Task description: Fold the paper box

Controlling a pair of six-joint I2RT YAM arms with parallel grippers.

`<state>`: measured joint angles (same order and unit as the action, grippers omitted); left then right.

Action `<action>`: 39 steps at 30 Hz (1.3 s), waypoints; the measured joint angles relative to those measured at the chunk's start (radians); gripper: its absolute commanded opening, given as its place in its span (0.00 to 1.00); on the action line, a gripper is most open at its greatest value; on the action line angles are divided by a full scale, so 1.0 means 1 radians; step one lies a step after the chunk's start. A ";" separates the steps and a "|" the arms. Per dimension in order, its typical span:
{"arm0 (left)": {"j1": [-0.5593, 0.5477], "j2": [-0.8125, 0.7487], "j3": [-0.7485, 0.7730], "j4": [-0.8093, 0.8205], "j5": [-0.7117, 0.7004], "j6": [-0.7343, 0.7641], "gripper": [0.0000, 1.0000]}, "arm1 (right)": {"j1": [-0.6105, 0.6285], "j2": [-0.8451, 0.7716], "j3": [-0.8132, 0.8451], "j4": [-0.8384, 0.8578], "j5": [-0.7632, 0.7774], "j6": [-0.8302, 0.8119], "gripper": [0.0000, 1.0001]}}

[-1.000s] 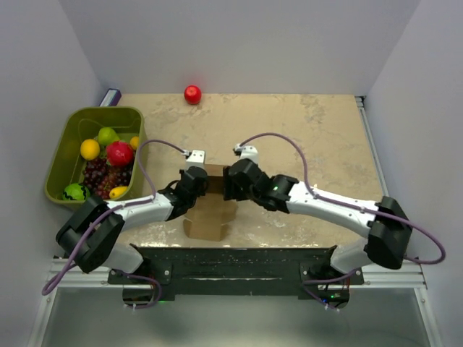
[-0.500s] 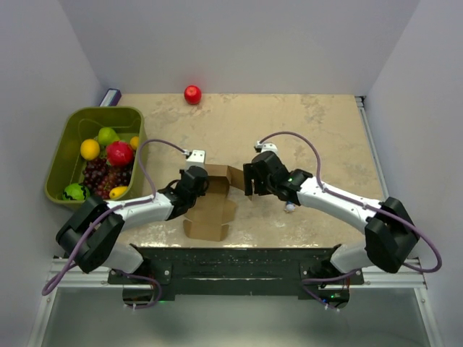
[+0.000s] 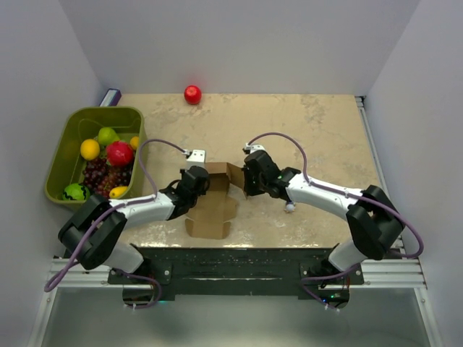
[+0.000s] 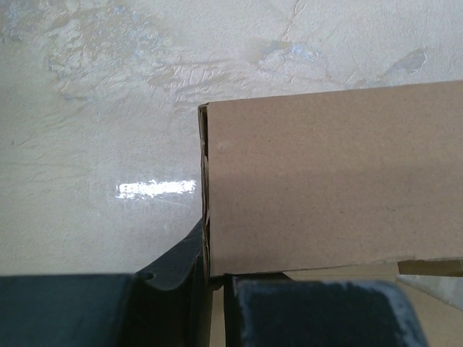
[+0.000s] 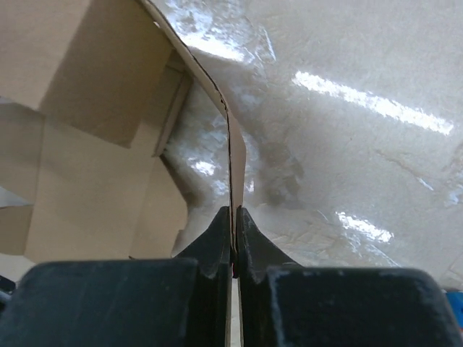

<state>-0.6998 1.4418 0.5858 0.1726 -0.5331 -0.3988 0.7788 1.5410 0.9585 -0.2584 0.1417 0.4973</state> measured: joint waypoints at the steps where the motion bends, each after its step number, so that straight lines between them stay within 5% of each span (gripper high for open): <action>1: -0.002 0.005 0.000 0.006 -0.007 -0.001 0.00 | 0.000 0.004 0.011 -0.007 -0.005 0.000 0.01; 21: -0.050 0.066 0.035 0.021 -0.092 -0.026 0.00 | 0.171 0.133 0.169 -0.095 0.143 0.124 0.03; 26: -0.050 0.066 0.035 0.019 -0.091 -0.029 0.00 | 0.197 0.154 0.169 -0.078 0.174 0.166 0.25; 33: -0.064 0.066 0.038 0.020 -0.084 -0.027 0.00 | 0.197 0.075 0.156 -0.095 0.188 0.173 0.68; 39: -0.065 0.063 0.037 0.021 -0.084 -0.010 0.00 | 0.149 -0.168 0.144 -0.129 0.200 0.137 0.72</action>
<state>-0.7647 1.5051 0.6231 0.1932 -0.6170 -0.4091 0.9276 1.3727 1.1027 -0.3878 0.3416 0.6342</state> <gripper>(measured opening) 0.121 0.722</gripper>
